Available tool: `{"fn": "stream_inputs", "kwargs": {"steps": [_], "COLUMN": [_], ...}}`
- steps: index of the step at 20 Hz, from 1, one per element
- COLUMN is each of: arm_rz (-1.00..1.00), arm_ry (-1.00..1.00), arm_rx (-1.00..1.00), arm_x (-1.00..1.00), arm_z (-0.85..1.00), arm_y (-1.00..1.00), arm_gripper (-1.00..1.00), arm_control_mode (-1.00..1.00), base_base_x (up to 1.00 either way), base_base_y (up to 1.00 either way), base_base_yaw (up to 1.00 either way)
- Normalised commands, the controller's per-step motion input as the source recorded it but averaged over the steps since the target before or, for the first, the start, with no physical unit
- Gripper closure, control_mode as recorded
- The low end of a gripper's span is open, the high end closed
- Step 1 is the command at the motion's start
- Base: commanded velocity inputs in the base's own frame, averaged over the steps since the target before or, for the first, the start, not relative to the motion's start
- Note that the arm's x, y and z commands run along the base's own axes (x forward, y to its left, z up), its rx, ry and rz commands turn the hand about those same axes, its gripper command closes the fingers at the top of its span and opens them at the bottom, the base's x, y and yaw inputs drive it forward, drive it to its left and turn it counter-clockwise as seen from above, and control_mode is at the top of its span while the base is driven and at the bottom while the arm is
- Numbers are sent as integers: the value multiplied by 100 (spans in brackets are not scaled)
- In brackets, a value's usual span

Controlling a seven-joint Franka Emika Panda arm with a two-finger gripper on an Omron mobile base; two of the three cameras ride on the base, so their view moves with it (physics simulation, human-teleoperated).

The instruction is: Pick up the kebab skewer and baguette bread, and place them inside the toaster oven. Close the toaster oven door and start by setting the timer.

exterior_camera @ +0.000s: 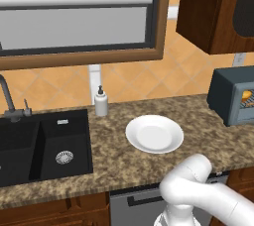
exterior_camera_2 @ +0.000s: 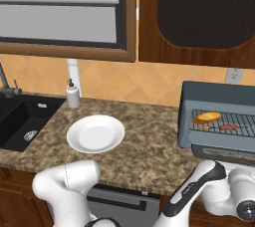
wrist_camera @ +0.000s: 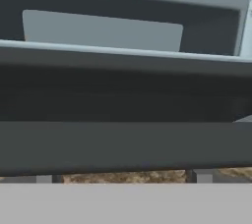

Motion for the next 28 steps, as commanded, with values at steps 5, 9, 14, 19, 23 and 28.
{"fn": "stream_inputs", "kwargs": {"steps": [5, 9, 14, 19, 23, 28], "arm_rz": [-5, -4, -3, -1, 0, 0], "arm_ry": [-5, -3, 0, 0, 0, 0], "arm_rx": [0, 0, 0, 0, 0, 0], "arm_x": [39, 46, 43, 34, 33, 31], "arm_z": [51, 47, 30, 20, 13, 6], "arm_y": [0, 0, 4, 5, 2, 4], "arm_gripper": [-100, -100, -100, -100, -100, -100], "arm_control_mode": [-100, -100, -100, -100, -100, -100], "base_base_x": [0, 0, 0, 0, 0, 0], "base_base_y": [0, 0, 0, 0, 0, 0], "base_base_yaw": [0, 0, 0, 0, 0, 0]}}
